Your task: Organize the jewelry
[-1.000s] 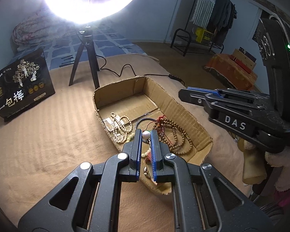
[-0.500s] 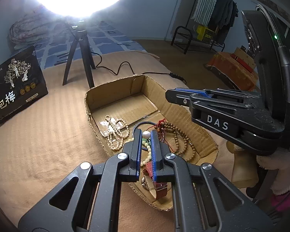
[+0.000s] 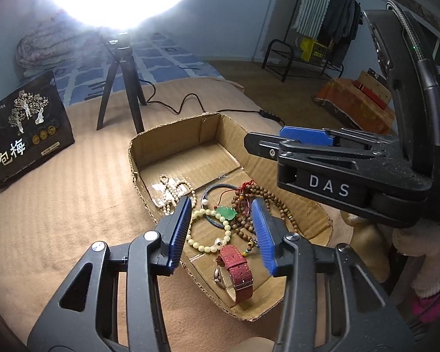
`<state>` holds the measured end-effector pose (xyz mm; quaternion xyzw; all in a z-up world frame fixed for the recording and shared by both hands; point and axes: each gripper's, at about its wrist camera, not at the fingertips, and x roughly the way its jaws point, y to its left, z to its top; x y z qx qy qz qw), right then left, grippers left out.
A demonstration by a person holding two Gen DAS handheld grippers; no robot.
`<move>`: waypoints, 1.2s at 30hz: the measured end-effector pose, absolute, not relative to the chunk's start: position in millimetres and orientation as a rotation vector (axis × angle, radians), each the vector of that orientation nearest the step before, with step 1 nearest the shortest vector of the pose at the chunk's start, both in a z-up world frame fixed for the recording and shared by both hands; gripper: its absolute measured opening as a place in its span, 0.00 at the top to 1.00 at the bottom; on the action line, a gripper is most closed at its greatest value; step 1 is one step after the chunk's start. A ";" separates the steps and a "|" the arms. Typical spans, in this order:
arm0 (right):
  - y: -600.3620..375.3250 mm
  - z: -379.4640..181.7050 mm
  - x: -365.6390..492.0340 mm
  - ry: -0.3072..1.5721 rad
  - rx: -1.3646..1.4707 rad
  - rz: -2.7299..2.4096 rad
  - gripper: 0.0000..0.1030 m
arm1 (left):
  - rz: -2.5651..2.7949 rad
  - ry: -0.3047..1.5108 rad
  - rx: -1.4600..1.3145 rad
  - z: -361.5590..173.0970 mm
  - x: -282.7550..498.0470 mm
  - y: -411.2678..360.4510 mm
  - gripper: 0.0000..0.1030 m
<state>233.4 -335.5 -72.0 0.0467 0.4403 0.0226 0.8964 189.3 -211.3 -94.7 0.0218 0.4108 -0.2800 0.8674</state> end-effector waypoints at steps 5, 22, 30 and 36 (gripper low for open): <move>-334.5 -68.0 230.2 0.906 0.090 0.022 0.32 | -0.577 0.861 0.044 -92.3 185.9 -206.2 0.58; -315.1 -25.2 187.9 0.846 0.016 -0.047 0.11 | -0.552 0.818 0.053 -59.2 148.4 -183.0 0.57; -305.8 -3.2 158.4 0.810 -0.020 -0.062 0.10 | -0.531 0.772 0.089 -42.0 119.2 -170.3 0.42; -298.6 10.8 134.9 0.764 -0.043 -0.091 0.00 | -0.509 0.747 0.087 -30.0 99.7 -159.6 0.31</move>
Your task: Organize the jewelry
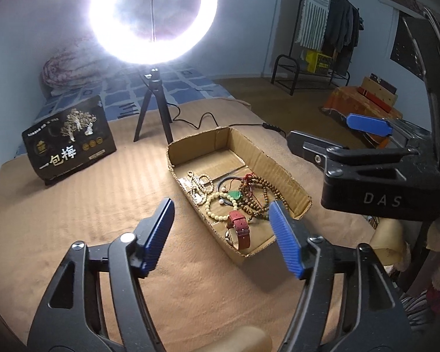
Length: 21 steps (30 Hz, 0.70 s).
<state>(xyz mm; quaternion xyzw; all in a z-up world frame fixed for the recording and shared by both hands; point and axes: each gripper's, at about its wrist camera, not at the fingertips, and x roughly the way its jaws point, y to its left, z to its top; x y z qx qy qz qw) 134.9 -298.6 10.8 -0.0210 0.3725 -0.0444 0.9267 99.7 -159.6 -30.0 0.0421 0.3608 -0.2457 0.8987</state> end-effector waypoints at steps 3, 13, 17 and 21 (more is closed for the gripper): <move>-295.8 17.1 124.5 0.752 -0.050 -0.095 0.00 | -0.499 0.725 0.090 -25.4 88.4 -155.4 0.25; -296.3 22.1 99.0 0.707 -0.017 -0.126 0.00 | -0.455 0.667 0.126 -13.7 64.9 -140.5 0.11; -292.1 24.3 93.4 0.696 -0.028 -0.118 0.00 | -0.432 0.641 0.141 -8.4 58.1 -137.7 0.02; -289.4 24.3 88.2 0.683 -0.049 -0.124 0.00 | -0.427 0.627 0.142 -5.3 50.9 -136.6 0.02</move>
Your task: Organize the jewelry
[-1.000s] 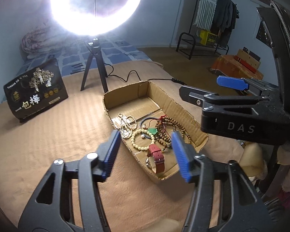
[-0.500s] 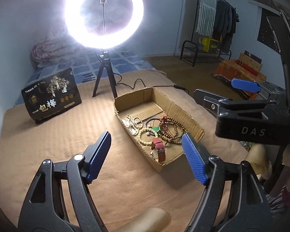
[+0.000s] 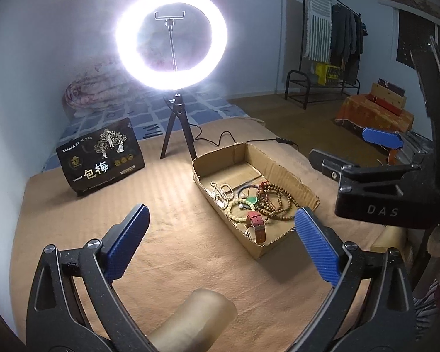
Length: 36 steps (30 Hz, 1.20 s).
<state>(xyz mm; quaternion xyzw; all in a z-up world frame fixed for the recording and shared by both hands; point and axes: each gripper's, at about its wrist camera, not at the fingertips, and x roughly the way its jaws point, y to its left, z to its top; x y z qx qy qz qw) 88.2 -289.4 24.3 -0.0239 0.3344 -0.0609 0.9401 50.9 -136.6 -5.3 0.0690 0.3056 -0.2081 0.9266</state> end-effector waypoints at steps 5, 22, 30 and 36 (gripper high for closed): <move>-293.3 20.5 87.3 0.693 -0.060 -0.137 0.00 | -0.397 0.619 0.169 -7.3 49.3 -139.2 0.01; -293.0 19.5 89.7 0.699 -0.037 -0.127 0.00 | -0.377 0.634 0.173 -9.8 51.8 -136.3 0.01; -289.8 18.7 90.8 0.703 -0.033 -0.120 0.00 | -0.375 0.632 0.174 -9.4 51.7 -136.3 0.01; -288.2 18.7 90.8 0.706 -0.032 -0.119 0.00 | -0.375 0.634 0.171 -9.4 51.6 -135.9 0.01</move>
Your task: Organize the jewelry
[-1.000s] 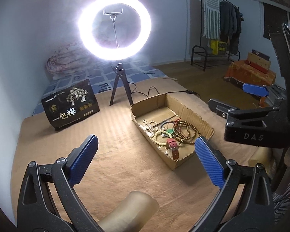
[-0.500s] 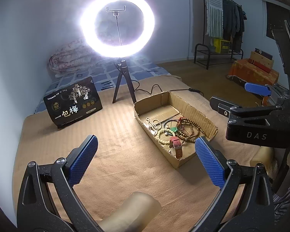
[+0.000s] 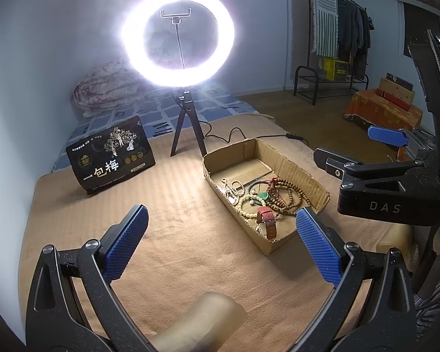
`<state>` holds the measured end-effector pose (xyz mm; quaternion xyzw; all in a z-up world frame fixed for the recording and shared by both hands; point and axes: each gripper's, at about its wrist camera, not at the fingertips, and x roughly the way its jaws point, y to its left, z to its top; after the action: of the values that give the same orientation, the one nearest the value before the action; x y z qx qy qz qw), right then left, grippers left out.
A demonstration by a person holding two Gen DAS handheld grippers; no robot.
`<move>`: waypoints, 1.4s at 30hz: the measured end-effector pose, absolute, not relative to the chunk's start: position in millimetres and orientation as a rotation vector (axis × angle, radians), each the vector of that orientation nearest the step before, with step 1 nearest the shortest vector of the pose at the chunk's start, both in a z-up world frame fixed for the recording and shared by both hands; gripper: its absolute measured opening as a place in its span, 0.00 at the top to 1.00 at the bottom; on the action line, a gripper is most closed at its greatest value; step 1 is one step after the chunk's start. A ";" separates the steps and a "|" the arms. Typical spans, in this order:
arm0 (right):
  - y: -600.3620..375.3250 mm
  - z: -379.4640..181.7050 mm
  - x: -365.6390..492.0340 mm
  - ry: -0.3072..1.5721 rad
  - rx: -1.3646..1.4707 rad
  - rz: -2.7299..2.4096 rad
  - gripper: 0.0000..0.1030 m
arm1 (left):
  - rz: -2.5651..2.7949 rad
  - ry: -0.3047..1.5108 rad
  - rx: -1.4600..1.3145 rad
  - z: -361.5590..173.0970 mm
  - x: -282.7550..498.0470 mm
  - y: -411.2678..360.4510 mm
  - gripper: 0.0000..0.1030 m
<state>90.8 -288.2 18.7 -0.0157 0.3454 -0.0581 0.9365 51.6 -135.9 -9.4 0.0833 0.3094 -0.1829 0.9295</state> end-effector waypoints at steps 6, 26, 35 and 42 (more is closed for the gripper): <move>-289.3 18.4 91.2 0.709 -0.034 -0.121 0.00 | -0.374 0.637 0.173 -9.7 51.8 -135.9 0.01; -289.0 12.7 93.8 0.729 -0.045 -0.114 0.00 | -0.368 0.647 0.169 -11.2 50.1 -132.9 0.01; -287.9 9.9 94.3 0.738 -0.048 -0.112 0.00 | -0.360 0.661 0.160 -15.2 45.9 -131.8 0.01; -287.9 8.8 95.1 0.744 -0.049 -0.108 0.00 | -0.358 0.664 0.159 -14.3 46.1 -132.0 0.01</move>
<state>95.1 -287.9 8.8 -0.0237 0.3634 -0.0526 0.9299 46.1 -132.0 -14.3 0.0777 0.3238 -0.1746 0.9266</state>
